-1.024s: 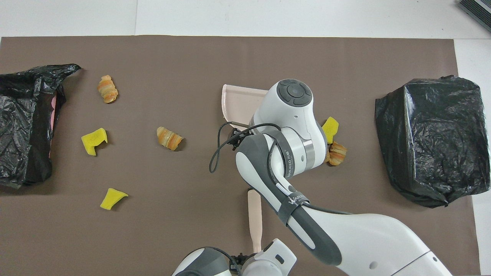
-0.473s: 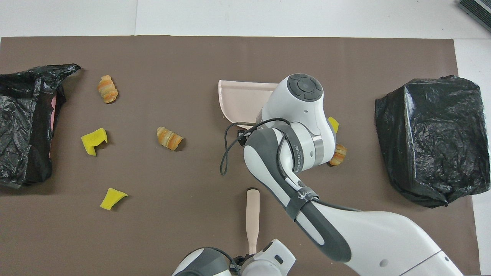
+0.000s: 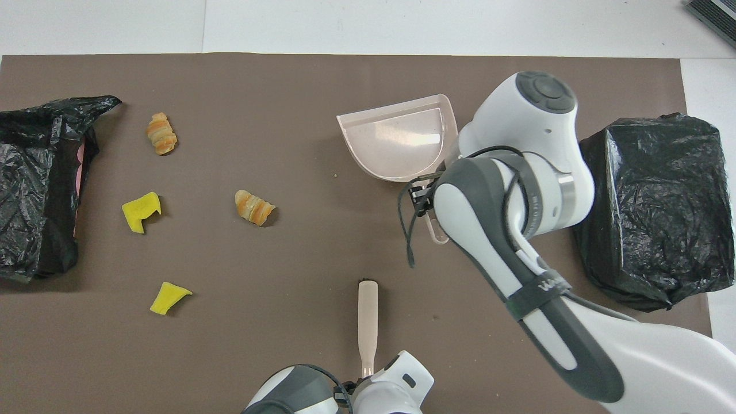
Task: Sweep and dump trash in bin
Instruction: 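Lift the dustpan with the right gripper while the left gripper grasps the brush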
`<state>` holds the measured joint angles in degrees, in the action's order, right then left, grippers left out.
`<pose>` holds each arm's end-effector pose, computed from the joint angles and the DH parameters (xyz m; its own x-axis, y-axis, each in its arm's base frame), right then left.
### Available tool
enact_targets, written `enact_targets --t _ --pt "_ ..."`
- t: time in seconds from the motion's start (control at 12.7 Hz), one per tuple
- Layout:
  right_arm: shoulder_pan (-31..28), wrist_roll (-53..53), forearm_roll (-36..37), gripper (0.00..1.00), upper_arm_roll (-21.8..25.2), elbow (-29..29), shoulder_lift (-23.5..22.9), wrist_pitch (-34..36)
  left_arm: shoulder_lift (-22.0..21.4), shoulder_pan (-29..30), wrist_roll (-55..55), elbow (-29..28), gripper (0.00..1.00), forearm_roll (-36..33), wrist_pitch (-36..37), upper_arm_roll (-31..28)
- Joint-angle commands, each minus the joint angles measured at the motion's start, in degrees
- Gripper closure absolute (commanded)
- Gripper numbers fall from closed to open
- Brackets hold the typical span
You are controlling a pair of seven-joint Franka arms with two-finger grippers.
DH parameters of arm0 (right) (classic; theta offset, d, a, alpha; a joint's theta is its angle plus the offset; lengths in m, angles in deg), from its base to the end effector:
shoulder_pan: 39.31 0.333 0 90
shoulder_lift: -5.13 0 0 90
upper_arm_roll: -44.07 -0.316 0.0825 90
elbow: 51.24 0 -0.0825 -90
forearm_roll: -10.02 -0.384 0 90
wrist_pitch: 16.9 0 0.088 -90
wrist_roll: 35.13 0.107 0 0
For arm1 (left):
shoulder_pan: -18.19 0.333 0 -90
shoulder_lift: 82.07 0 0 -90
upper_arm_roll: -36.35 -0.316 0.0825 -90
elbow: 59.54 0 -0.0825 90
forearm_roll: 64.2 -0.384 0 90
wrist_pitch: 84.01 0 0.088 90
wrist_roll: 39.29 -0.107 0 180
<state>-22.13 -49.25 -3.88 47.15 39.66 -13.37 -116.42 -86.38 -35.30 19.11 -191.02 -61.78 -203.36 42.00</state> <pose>0.6118 0.1799 0.4386 0.8950 0.4300 -0.1185 0.3930 -0.8859 -0.2464 0.2479 -0.4192 0.3699 0.9955 0.0159 -0.0939 0.0062 -0.9947 -0.1026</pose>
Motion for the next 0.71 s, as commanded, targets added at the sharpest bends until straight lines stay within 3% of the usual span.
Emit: enact_targets --t 0.0,0.32,0.47,0.63 --pt "-1.71 -13.52 2.12 1.00 -0.71 1.12 0.49 0.29 -1.41 6.96 -1.44 1.84 1.00 -0.21 4.99 0.15" --pt "4.33 -24.62 15.90 1.00 -1.41 2.87 0.22 1.35 -0.45 18.74 -4.31 4.73 1.00 -6.36 5.36 0.24" --pt "4.27 -32.42 16.10 1.00 -1.41 3.58 0.31 0.73 2.01 25.68 -11.86 6.58 1.00 -6.55 5.27 0.24" --pt "6.01 -32.57 16.88 1.00 -1.32 4.45 0.31 1.34 4.99 32.80 -20.20 9.82 1.00 -8.55 4.74 0.24"
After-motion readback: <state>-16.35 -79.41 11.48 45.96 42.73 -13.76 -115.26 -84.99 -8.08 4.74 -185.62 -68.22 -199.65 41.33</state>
